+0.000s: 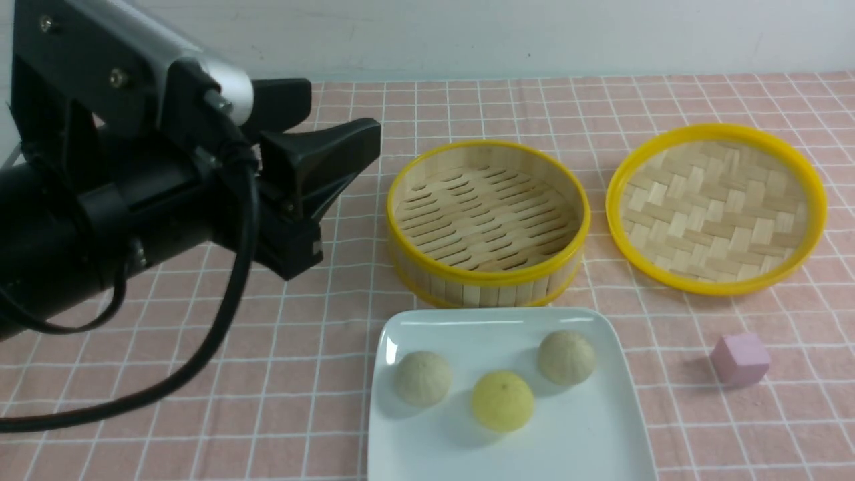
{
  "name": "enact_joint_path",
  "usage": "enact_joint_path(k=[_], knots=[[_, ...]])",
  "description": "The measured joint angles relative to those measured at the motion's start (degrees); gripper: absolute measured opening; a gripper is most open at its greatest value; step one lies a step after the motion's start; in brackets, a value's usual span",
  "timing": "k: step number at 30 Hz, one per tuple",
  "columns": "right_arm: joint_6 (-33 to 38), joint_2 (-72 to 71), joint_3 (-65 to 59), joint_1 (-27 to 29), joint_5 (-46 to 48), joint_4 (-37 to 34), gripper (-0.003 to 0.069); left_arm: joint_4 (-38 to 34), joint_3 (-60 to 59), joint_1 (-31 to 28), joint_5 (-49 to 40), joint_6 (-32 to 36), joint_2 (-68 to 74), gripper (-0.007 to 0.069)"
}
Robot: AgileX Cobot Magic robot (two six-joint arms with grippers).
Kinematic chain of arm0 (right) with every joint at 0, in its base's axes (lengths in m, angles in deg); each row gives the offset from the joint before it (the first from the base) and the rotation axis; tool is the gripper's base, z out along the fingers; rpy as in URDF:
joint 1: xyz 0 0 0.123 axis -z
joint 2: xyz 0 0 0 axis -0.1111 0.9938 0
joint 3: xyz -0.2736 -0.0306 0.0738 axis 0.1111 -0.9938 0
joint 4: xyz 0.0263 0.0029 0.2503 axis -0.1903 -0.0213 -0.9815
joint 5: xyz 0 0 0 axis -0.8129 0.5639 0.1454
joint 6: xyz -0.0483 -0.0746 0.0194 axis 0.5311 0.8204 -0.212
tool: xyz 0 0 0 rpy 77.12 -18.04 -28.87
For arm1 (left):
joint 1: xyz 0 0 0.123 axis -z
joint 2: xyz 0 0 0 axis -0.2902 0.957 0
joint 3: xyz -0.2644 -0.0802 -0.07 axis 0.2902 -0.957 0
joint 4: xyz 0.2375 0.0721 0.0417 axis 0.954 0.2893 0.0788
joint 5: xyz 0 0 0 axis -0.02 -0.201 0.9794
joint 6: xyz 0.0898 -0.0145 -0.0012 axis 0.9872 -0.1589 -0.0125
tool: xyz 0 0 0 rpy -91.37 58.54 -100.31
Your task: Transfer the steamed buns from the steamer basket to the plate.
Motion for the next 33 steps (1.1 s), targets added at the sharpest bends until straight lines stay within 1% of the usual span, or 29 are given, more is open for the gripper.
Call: enact_joint_path(k=[3,5,6,8,21,33], knots=[[0.0,0.0,-3.3,0.0,-11.7,0.3,0.0125,0.0,0.0,0.0,-0.5,0.0,0.0,0.0494],[0.0,0.0,-4.2,0.0,-15.5,0.3,0.0127,0.0,0.0,0.0,-0.5,0.0,0.0,0.0494],[0.0,0.0,-5.2,0.0,-19.1,0.4,0.0129,0.0,0.0,0.0,-0.5,0.0,0.0,0.0494],[0.0,0.0,-6.3,0.0,-21.0,0.4,0.0132,0.0,0.0,0.0,-0.5,0.0,0.0,0.0494],[0.0,0.0,-14.6,0.0,-19.1,0.4,0.0145,0.1,0.0,0.0,-0.5,0.0,0.0,0.0491],[0.0,0.0,-16.5,0.0,-11.4,0.5,0.0160,0.1,0.0,0.0,-0.5,0.0,0.0,0.0461]])
